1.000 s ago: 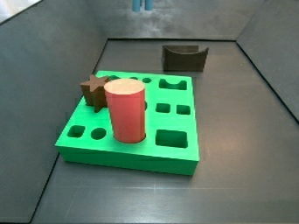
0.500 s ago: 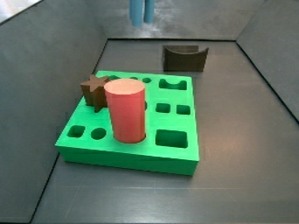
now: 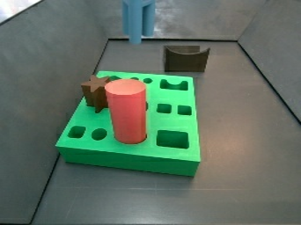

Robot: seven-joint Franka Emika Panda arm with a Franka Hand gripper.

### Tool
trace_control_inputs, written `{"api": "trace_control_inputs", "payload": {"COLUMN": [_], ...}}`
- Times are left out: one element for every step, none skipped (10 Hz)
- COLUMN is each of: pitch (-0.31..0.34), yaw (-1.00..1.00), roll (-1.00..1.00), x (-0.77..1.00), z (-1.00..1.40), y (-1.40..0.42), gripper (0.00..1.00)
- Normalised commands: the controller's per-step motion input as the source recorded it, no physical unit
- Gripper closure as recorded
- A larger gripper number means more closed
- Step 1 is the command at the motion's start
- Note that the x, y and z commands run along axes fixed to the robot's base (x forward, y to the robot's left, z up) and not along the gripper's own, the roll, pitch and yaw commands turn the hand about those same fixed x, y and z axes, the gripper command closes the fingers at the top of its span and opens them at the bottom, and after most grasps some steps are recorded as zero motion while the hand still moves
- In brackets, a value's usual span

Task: Pick up the 3 prong object. Move up. Move to above the board. Insert the 3 prong object.
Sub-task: Move to above the board, then insert the 3 prong object.

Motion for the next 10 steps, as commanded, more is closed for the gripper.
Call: {"api": "trace_control_inputs", "payload": {"pitch": [0.041,0.051,0.000,0.000,0.000,0.010,0.024,0.030,0.036,0.037], "yaw": [0.04,0.03,0.00,0.00,-0.02,-0.09,-0.10,-0.15,-0.15,-0.12], "roll": [0.03,0.03,0.00,0.00,0.00,0.00,0.00,0.00,0.00,0.00], "x": [0.06,0.07,0.02,0.06,0.13,0.18,0.17,0.20,0.15,0.13], "z": [0.03,0.02,0.00,-0.09,-0.13,-0.11,-0.09,-0.13,-0.17,-0.21], "y": [-0.41,-0.21,0.00,0.09,0.22,0.31,0.37,0.42,0.46,0.49], "gripper": [1.00,1.00,1.00,1.00,1.00,1.00,1.00,1.00,1.00,1.00]}}
